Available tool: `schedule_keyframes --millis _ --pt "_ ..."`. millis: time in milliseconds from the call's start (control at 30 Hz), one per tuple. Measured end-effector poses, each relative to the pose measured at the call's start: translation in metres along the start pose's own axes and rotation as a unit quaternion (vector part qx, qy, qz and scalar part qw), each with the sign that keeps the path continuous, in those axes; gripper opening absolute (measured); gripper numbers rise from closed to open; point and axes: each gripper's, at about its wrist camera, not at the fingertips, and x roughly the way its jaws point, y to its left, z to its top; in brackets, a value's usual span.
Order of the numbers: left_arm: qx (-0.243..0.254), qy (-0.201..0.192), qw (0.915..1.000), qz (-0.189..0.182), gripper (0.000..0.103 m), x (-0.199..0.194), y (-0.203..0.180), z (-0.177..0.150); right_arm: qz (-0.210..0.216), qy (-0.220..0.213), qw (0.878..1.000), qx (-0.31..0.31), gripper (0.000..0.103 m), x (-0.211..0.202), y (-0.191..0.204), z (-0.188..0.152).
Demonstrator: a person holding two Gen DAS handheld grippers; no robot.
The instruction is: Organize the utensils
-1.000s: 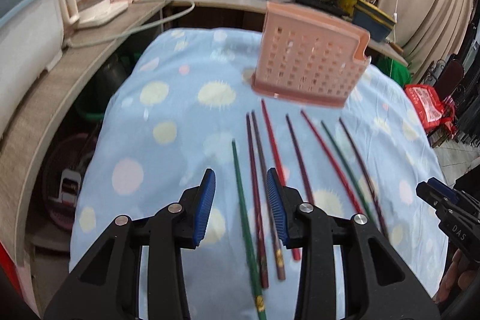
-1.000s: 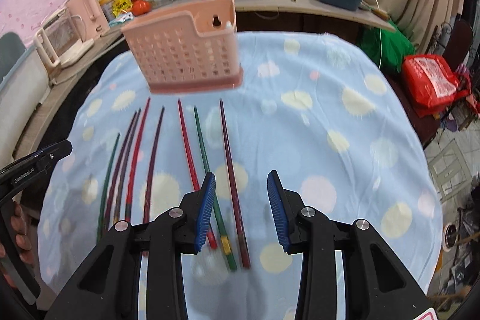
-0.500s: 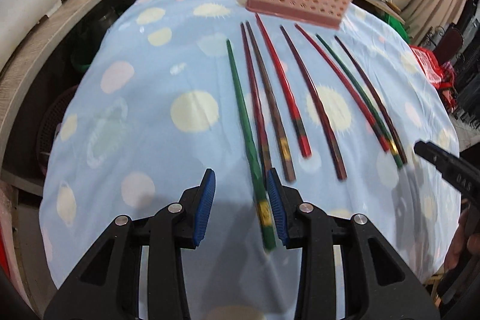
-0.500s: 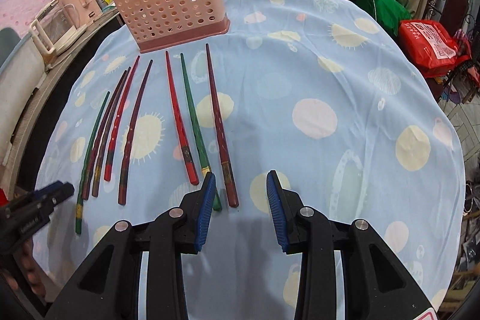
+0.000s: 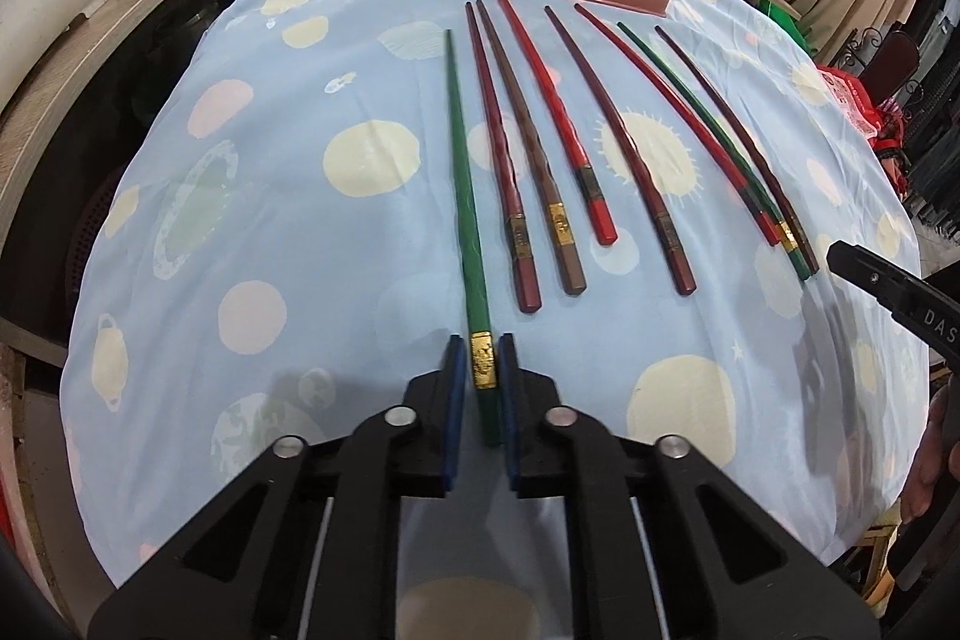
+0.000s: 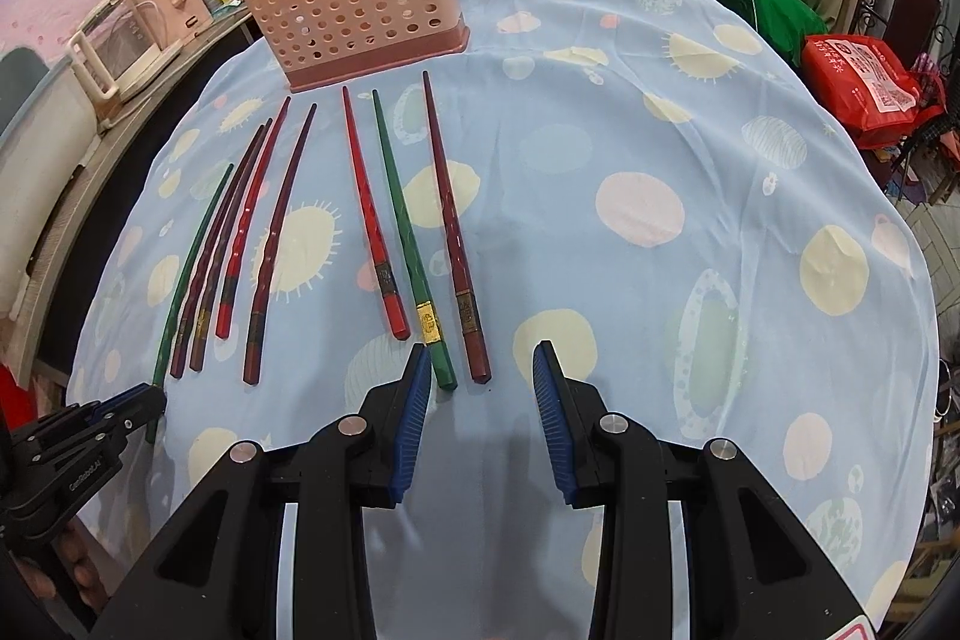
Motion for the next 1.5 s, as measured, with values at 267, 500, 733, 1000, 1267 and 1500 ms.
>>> schedule_keyframes --millis 267,500,733,1000,1267,1500 --pt "-0.007 0.002 0.9999 -0.007 0.007 0.0 0.005 0.002 0.003 0.004 1.0 -0.002 0.023 0.007 0.0 0.005" --pt "-0.007 0.003 1.0 -0.005 0.007 0.002 0.005 0.003 0.003 0.013 1.0 -0.009 0.019 0.022 0.004 0.008" --pt "-0.009 0.004 0.9999 -0.008 0.007 0.003 0.005 0.004 0.001 0.011 1.0 -0.015 0.012 0.029 0.007 0.014" --pt "-0.013 0.006 0.9998 -0.013 0.007 0.003 0.005 0.005 -0.004 0.012 0.999 -0.03 0.008 0.032 0.011 0.012" --pt "-0.019 -0.001 0.9996 -0.02 0.007 -0.007 0.006 0.004 0.007 -0.003 1.0 -0.022 0.007 0.012 0.008 0.01" --pt "-0.022 -0.032 0.9988 -0.028 0.007 -0.035 0.008 0.01 0.019 -0.038 0.999 -0.018 0.007 -0.022 0.009 0.015"
